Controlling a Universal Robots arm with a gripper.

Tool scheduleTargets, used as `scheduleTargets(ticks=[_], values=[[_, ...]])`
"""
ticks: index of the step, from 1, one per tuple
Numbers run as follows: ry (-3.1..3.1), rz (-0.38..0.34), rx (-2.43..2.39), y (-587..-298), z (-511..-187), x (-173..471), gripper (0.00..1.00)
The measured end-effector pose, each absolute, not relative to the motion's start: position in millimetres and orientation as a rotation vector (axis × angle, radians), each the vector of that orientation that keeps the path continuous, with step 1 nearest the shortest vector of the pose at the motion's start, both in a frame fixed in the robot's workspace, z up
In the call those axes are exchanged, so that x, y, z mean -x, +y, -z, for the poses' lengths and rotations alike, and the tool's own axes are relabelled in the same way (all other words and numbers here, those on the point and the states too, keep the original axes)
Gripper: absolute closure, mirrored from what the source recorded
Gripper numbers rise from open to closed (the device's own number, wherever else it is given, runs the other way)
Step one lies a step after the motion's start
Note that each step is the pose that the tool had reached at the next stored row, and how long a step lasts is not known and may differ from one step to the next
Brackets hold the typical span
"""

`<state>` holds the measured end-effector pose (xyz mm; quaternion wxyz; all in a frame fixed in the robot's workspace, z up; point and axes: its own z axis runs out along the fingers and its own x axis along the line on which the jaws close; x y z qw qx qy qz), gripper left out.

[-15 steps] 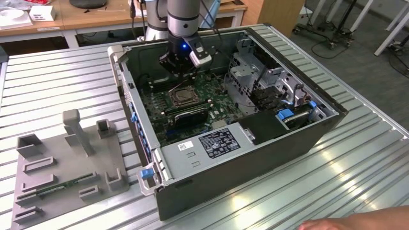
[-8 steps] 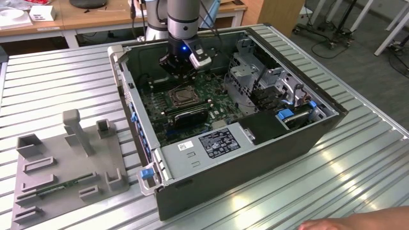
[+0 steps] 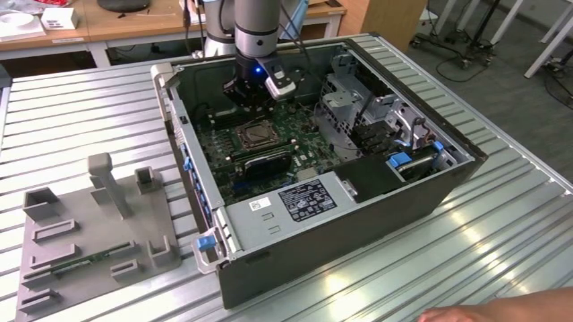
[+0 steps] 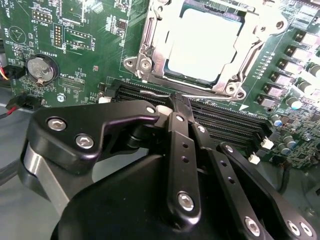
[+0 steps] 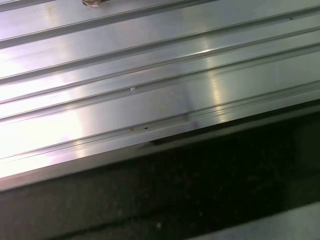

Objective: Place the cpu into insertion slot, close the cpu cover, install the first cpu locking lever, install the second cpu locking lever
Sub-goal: 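Install the first cpu locking lever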

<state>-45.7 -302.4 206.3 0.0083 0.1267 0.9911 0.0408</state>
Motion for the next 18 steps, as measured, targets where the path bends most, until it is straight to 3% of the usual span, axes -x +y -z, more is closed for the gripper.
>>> scheduleTargets(ticks=[18], values=[[3.097, -0.127, -0.396, -302.7, -198.2, 43.1, 0.89]])
